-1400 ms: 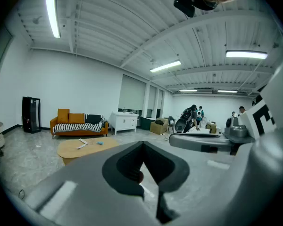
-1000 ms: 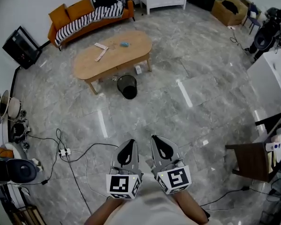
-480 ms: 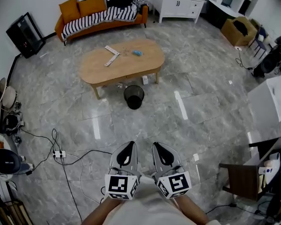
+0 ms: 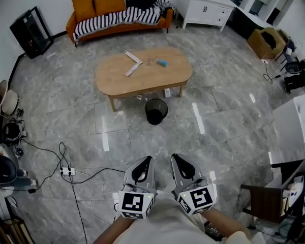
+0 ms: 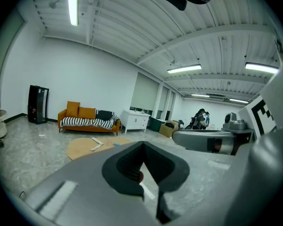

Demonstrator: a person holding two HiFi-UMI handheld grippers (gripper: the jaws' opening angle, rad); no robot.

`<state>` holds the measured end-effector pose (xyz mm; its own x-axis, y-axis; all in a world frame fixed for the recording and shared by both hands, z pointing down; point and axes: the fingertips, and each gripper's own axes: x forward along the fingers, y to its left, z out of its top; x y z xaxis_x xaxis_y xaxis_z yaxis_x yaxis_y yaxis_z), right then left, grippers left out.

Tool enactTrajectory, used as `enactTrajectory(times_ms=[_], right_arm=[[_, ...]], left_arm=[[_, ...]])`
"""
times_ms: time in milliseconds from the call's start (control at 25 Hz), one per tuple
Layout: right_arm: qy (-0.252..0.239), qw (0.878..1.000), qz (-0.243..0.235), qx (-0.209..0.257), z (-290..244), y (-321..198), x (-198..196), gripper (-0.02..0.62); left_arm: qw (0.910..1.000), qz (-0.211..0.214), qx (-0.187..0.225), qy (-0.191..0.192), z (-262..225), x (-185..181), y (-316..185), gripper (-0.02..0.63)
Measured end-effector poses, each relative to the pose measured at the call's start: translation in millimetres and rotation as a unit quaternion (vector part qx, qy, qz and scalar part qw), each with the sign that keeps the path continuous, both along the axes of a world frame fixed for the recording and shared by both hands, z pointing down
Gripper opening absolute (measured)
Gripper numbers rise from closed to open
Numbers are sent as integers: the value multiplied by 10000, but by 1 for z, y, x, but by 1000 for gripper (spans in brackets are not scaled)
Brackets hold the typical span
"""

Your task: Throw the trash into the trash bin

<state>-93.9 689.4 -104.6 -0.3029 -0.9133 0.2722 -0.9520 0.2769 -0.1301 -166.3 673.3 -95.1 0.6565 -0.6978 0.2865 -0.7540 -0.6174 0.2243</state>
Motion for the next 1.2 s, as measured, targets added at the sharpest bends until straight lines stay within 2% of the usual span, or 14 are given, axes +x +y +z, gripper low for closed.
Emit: enactTrajectory(times_ms=[120,240,480,640,800,960,1200], right_arm=[[-42,9999,-96,-106,7,-17,-8,21],[24,9998,-198,-83,10,-33,-7,21],[-4,9994,-336,-61,27,-102,21,21],[-4,9983,-579,-73,46,-179,55,21],[-28,9958,-903,-138,56,-263,93,21],[-16,9927,-1210,19,52,-343,126,21],[-63,9879,-1533,-229,69,-445,176,21]], left_arm=[[9998,49,-210,40,8,0,-14,0],[9997,68,-255,-8,15,5,-31,0],[9994,-47,-317,-154,30,28,-98,0],[9989,-226,-327,-247,44,59,-173,0],[9968,-476,-325,-560,46,99,-262,0],[9951,-728,-471,-482,46,138,-346,0],[9911,-947,-468,-805,52,182,-445,0]])
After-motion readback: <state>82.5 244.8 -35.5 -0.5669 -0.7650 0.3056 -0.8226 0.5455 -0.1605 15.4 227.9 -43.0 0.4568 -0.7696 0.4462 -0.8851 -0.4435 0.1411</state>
